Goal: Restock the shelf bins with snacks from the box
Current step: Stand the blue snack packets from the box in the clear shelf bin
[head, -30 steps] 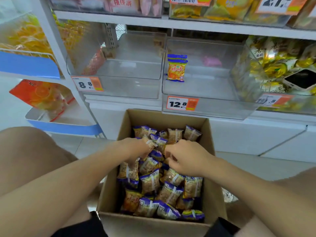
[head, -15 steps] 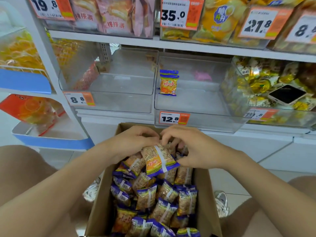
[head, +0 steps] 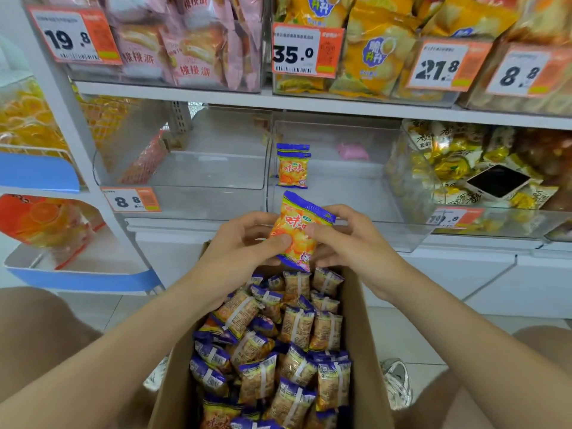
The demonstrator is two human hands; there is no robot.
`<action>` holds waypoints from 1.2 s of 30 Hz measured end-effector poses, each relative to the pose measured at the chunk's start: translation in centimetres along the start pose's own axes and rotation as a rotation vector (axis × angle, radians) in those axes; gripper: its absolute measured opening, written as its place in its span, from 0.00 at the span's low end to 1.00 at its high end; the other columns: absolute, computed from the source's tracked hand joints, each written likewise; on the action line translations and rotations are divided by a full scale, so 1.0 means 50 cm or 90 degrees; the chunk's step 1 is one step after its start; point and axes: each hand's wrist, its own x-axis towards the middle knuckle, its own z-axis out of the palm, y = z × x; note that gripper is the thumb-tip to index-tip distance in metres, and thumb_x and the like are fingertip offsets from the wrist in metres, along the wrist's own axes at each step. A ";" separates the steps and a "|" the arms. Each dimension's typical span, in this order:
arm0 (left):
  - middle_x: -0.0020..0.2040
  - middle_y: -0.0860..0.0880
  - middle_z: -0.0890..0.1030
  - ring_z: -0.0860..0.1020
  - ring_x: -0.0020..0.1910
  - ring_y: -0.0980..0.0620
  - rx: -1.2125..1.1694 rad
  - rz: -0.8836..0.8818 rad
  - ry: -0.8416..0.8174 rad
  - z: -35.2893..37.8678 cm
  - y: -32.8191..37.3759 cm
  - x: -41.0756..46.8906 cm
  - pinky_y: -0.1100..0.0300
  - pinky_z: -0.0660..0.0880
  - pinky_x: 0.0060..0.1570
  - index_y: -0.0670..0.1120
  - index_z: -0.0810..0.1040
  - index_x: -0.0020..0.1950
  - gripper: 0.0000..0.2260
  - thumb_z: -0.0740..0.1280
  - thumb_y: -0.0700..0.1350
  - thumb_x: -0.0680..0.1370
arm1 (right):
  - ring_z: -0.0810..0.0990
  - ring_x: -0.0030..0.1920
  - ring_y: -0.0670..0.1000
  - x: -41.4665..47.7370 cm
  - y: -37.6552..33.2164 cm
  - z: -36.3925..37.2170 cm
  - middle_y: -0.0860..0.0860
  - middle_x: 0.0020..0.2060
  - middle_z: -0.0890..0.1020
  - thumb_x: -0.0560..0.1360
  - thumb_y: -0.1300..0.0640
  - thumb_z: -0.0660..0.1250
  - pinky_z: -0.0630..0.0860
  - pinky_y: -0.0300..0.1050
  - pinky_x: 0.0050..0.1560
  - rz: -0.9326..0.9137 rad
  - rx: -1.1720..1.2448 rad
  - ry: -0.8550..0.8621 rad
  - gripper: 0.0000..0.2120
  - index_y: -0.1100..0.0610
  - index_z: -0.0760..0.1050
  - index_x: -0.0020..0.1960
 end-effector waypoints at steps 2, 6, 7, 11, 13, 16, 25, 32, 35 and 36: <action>0.57 0.47 0.87 0.86 0.56 0.46 -0.017 0.028 0.020 0.004 0.005 0.002 0.44 0.82 0.59 0.47 0.81 0.66 0.19 0.75 0.48 0.76 | 0.88 0.52 0.57 -0.002 -0.005 -0.002 0.53 0.52 0.88 0.79 0.54 0.75 0.83 0.59 0.59 -0.004 0.046 -0.003 0.16 0.53 0.78 0.65; 0.59 0.57 0.84 0.82 0.60 0.57 0.154 0.158 0.099 0.012 0.022 0.020 0.58 0.79 0.58 0.54 0.79 0.66 0.17 0.72 0.55 0.79 | 0.87 0.50 0.49 0.016 -0.048 -0.021 0.53 0.51 0.88 0.79 0.58 0.74 0.83 0.46 0.49 -0.117 0.051 0.042 0.13 0.55 0.81 0.63; 0.60 0.59 0.82 0.79 0.61 0.59 0.234 0.200 0.144 0.011 0.024 0.028 0.61 0.76 0.58 0.55 0.78 0.67 0.16 0.71 0.56 0.80 | 0.87 0.46 0.47 0.034 -0.059 -0.033 0.53 0.49 0.88 0.79 0.58 0.74 0.81 0.42 0.46 -0.151 0.027 0.094 0.11 0.55 0.82 0.61; 0.64 0.55 0.72 0.73 0.64 0.55 0.445 0.290 0.232 0.007 0.023 0.077 0.62 0.68 0.60 0.52 0.75 0.68 0.16 0.69 0.48 0.81 | 0.85 0.38 0.43 0.154 -0.066 -0.093 0.48 0.40 0.88 0.78 0.55 0.76 0.81 0.44 0.39 -0.171 -0.240 0.274 0.04 0.53 0.83 0.50; 0.65 0.53 0.70 0.72 0.64 0.51 0.480 0.274 0.237 0.005 0.017 0.104 0.59 0.68 0.61 0.51 0.75 0.68 0.17 0.68 0.46 0.79 | 0.83 0.36 0.47 0.225 -0.052 -0.113 0.50 0.35 0.85 0.76 0.55 0.77 0.78 0.47 0.37 -0.127 -0.387 0.248 0.06 0.55 0.81 0.44; 0.67 0.50 0.69 0.71 0.66 0.49 0.507 0.252 0.262 0.008 0.010 0.139 0.55 0.70 0.62 0.50 0.74 0.69 0.19 0.69 0.46 0.78 | 0.75 0.32 0.51 0.326 -0.024 -0.111 0.51 0.29 0.77 0.73 0.55 0.78 0.66 0.44 0.30 -0.053 -0.524 0.170 0.15 0.56 0.74 0.35; 0.71 0.50 0.72 0.69 0.70 0.51 0.457 0.130 0.259 0.019 -0.023 0.181 0.64 0.63 0.63 0.48 0.67 0.77 0.27 0.68 0.42 0.79 | 0.84 0.46 0.52 0.480 0.044 -0.056 0.48 0.40 0.84 0.72 0.53 0.81 0.74 0.41 0.42 -0.068 -0.462 0.158 0.09 0.53 0.84 0.49; 0.62 0.51 0.75 0.73 0.61 0.51 0.477 0.180 0.266 0.000 -0.025 0.162 0.56 0.72 0.56 0.48 0.71 0.69 0.19 0.69 0.43 0.78 | 0.82 0.42 0.54 0.480 0.043 -0.044 0.56 0.45 0.82 0.68 0.40 0.80 0.66 0.43 0.28 0.018 -0.526 0.263 0.27 0.56 0.70 0.49; 0.49 0.52 0.74 0.72 0.47 0.50 0.623 0.259 0.292 -0.022 -0.024 0.127 0.54 0.68 0.41 0.49 0.71 0.57 0.11 0.69 0.44 0.77 | 0.79 0.42 0.55 0.437 0.015 -0.040 0.55 0.46 0.80 0.70 0.43 0.78 0.66 0.43 0.29 -0.005 -0.527 0.272 0.24 0.56 0.70 0.52; 0.45 0.53 0.74 0.72 0.43 0.49 0.657 0.252 0.274 -0.030 -0.025 0.114 0.54 0.66 0.37 0.49 0.70 0.54 0.09 0.68 0.45 0.77 | 0.80 0.42 0.56 0.416 0.003 -0.039 0.54 0.45 0.81 0.72 0.46 0.76 0.70 0.43 0.31 -0.038 -0.523 0.281 0.20 0.56 0.71 0.53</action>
